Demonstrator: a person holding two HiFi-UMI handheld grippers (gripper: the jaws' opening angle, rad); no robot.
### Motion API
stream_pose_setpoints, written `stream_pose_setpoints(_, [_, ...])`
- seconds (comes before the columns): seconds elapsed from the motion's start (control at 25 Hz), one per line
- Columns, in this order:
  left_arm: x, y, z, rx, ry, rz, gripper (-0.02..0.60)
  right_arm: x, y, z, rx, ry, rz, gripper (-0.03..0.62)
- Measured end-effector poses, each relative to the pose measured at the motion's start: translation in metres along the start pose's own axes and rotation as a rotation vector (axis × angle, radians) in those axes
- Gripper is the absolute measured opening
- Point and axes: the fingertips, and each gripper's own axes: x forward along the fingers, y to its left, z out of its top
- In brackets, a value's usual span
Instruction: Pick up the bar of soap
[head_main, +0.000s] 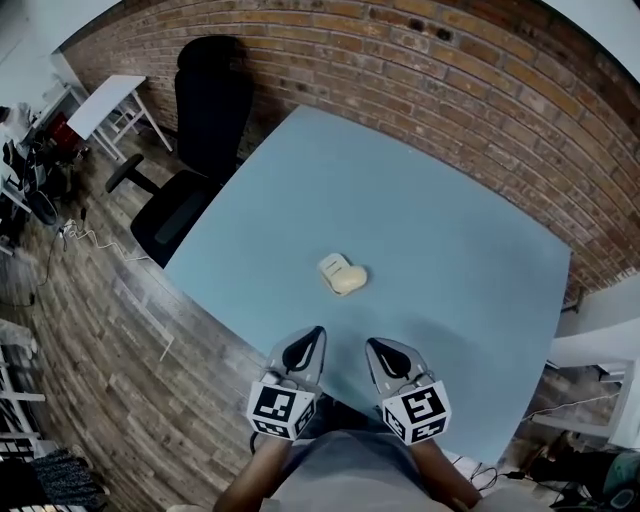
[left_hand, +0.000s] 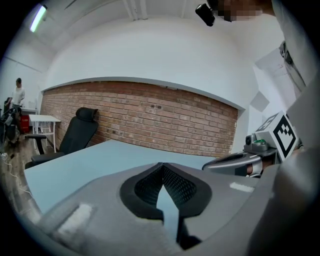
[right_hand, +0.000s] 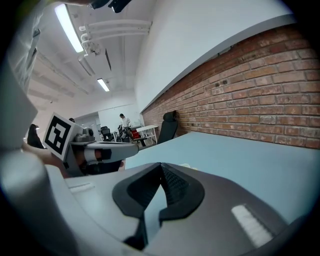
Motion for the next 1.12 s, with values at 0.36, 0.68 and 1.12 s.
stream_pose_setpoints(0.36, [0.052, 0.025, -0.031, -0.010, 0.098, -0.080, 0.005, 0.046, -0.018, -0.011, 0.020, 0.069, -0.023, 0.003])
stream_pose_setpoints(0.68, [0.108, 0.054, -0.058, -0.008, 0.186, -0.145, 0.005, 0.094, -0.045, -0.011, 0.044, 0.114, -0.053, 0.003])
stream_pose_setpoints(1.12, [0.155, 0.073, -0.101, -0.018, 0.280, -0.193, 0.005, 0.141, -0.078, -0.031, 0.103, 0.177, -0.086, 0.034])
